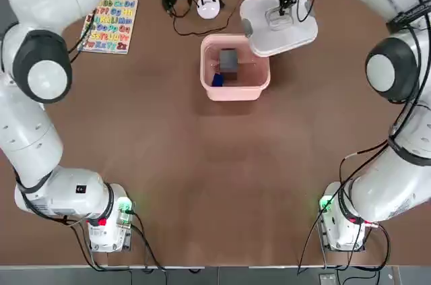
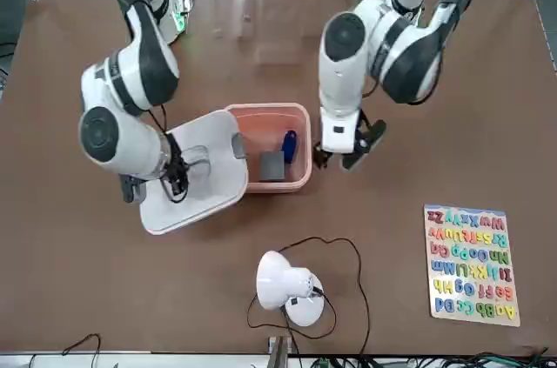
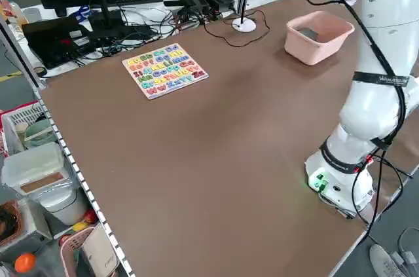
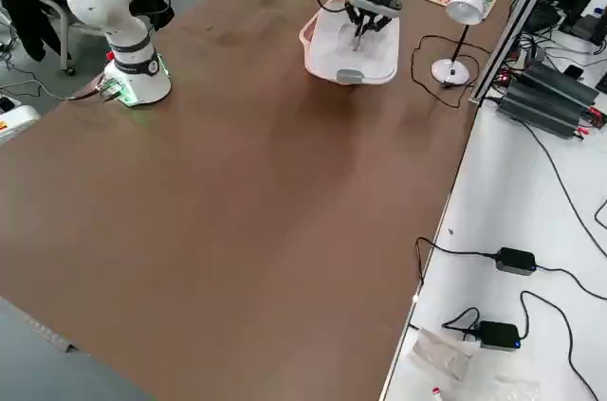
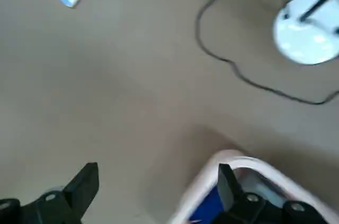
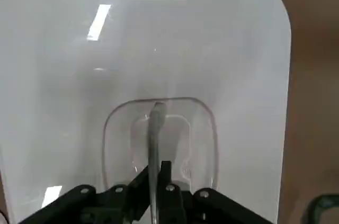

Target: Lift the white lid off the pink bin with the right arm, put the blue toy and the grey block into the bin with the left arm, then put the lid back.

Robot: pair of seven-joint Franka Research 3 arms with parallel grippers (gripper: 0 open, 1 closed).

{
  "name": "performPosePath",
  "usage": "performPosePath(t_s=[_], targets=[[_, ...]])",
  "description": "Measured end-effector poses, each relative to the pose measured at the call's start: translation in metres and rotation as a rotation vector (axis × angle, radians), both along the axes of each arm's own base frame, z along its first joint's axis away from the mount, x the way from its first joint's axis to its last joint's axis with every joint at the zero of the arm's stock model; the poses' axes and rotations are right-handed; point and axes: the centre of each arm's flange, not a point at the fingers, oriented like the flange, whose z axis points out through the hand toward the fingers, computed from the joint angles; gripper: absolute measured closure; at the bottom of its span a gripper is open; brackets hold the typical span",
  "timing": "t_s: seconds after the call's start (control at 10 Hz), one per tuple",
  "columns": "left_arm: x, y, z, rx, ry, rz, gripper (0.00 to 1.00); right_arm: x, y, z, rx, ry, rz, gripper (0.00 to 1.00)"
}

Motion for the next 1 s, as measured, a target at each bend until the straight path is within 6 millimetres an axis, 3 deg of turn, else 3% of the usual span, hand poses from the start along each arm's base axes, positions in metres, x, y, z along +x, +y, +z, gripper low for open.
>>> performPosePath(t_s=[0.2,0.5,0.7,1.0], targets=[[0.019,0.055,0.016,-0.025,0.062,-0.056,0.00,-0.015,0.041,-0.012,-0.007,0.003,-0.020,0.92],[0.031,0.136,0.050,-0.032,0.119,-0.130,0.00,-0.030,0.085,-0.031,0.040,0.035,-0.073,0.92],[0.026,0.185,0.084,-0.063,0.146,-0.232,0.00,-0.044,0.111,-0.046,0.026,0.058,-0.113,0.92],[0.007,0.258,0.131,-0.133,0.159,-0.351,0.00,-0.061,0.130,-0.057,-0.001,0.081,-0.141,0.92]])
